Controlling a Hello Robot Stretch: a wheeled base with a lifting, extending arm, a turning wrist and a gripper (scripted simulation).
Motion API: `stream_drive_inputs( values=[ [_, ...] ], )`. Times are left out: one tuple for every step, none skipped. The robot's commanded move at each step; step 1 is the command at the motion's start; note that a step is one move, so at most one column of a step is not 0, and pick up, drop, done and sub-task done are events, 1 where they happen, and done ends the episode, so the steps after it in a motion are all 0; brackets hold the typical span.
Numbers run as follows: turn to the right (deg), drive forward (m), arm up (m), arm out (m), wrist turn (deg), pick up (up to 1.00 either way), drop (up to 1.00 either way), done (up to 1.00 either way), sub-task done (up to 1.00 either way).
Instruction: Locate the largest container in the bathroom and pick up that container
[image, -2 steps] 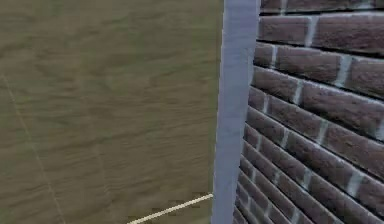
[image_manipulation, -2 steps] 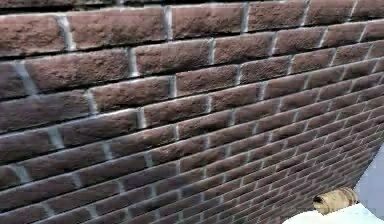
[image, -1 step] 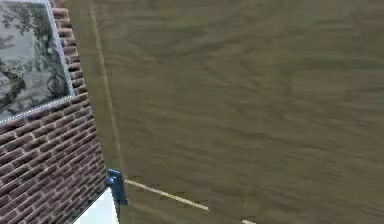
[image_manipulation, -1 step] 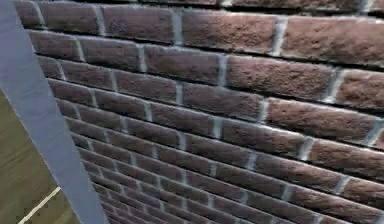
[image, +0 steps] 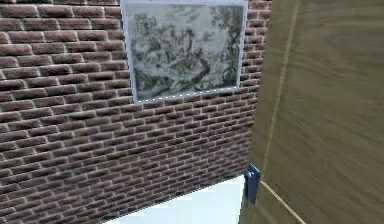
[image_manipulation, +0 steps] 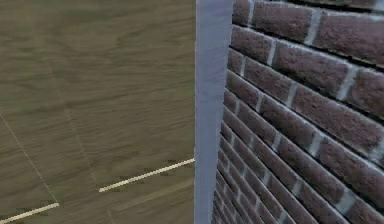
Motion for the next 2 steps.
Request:
stream_drive_inputs(
  values=[
    [-9.0,0.0,0.0,0.0,0.0,0.0,0.0,0.0,0.0],
    [-3.0,0.0,0.0,0.0,0.0,0.0,0.0,0.0,0.0]
  ],
)
